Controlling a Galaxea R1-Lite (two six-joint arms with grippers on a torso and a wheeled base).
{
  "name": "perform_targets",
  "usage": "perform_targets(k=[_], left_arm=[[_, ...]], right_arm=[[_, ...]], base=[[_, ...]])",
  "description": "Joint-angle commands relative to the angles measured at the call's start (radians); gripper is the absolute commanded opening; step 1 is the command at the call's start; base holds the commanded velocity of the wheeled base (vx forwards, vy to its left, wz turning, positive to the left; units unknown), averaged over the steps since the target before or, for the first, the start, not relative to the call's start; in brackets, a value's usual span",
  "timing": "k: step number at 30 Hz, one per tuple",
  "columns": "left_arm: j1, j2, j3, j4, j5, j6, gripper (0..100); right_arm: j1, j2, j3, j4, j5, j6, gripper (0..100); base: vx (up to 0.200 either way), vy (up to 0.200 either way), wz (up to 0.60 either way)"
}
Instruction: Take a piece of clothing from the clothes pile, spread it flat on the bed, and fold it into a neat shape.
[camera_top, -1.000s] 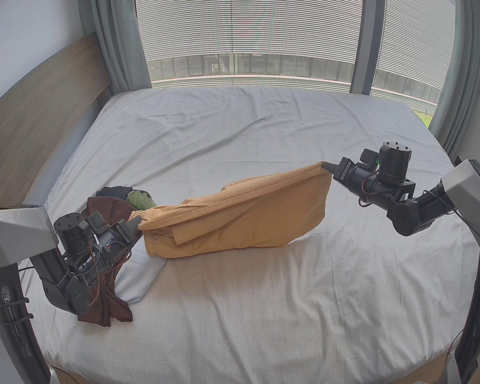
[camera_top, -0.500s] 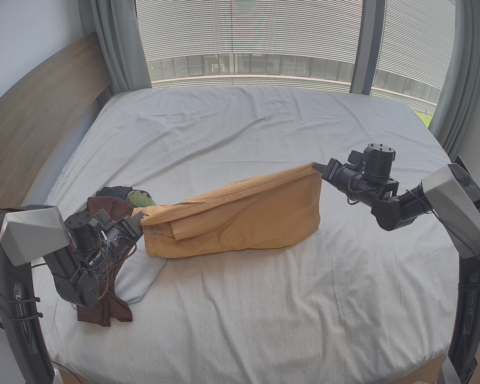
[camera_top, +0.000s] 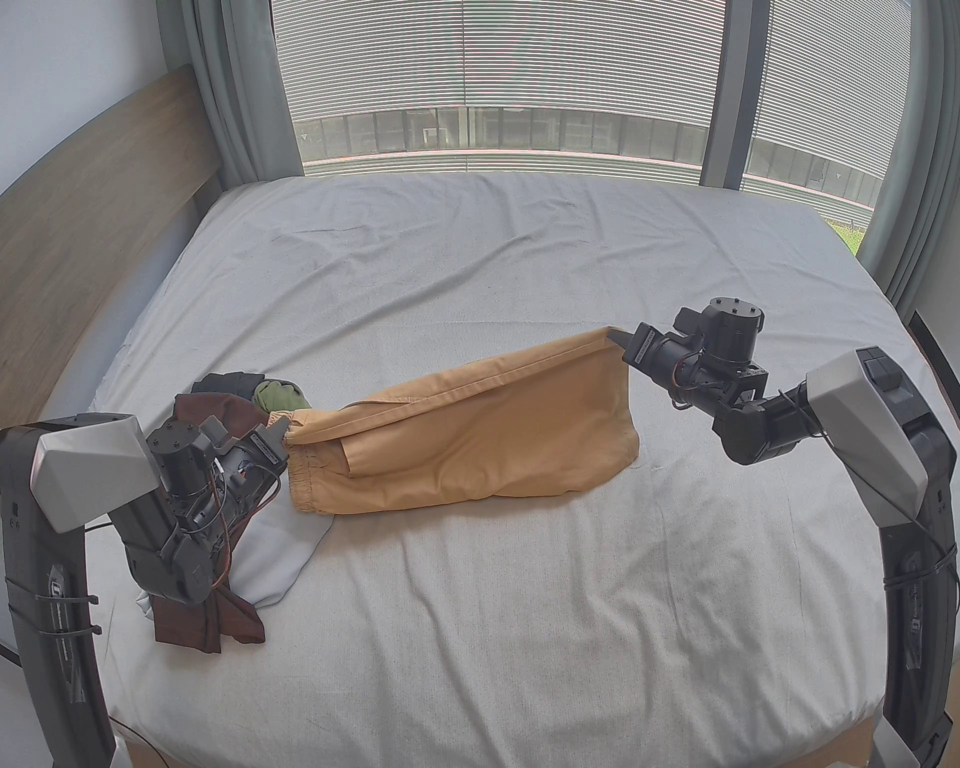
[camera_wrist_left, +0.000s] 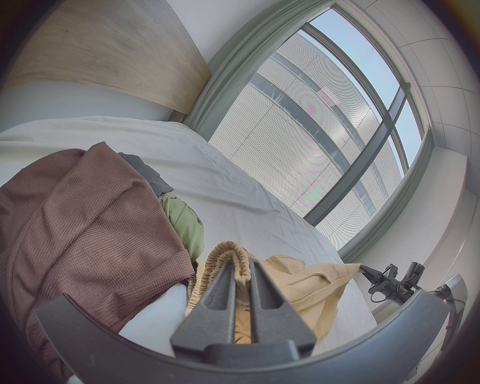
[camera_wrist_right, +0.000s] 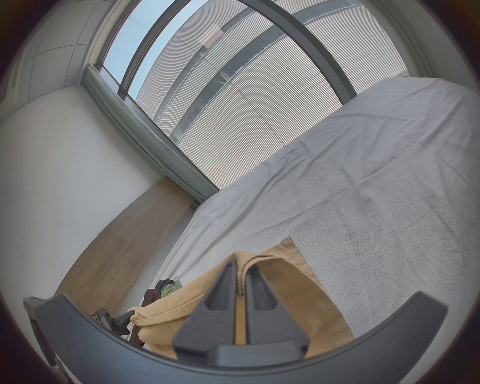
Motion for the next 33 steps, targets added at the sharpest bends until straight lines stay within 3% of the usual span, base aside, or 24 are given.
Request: perform_targets(k=[1, 15, 16, 17, 24, 33], left_arm=[[0.002, 0.027, -0.035, -0.001, 0.002, -0.002, 0], [0.002, 0.034, -0.061, -0.001, 0.004, -0.002, 0], [0.002, 0.034, -0.063, 0.001, 0.004, -0.003, 100], [0.002, 0.034, -0.064, 0.001, 0.004, -0.002, 100], [0.009, 0.042, -0.106, 0.007, 0.013, -0.003, 100], [0.043, -0.029, -0.073, 0.033, 0.028, -0.039, 100]], right_arm=[[0.001, 0.063, -0.048, 0.0, 0.001, 0.0, 0], [0.004, 0.151, -0.189, -0.005, 0.012, 0.005, 0], [0.003, 0.152, -0.19, -0.007, 0.021, 0.005, 0], [0.004, 0.152, -0.195, -0.008, 0.024, 0.005, 100], [0.009, 0.194, -0.289, -0.008, 0.016, 0.017, 100], [0.019, 0.111, -0.143, -0.057, -0.034, 0.022, 100]], base=[[0.0, 0.0, 0.0], [0.0, 0.0, 0.0], [0.0, 0.0, 0.0], [0.0, 0.0, 0.0], [0.0, 0.0, 0.0], [0.0, 0.0, 0.0]])
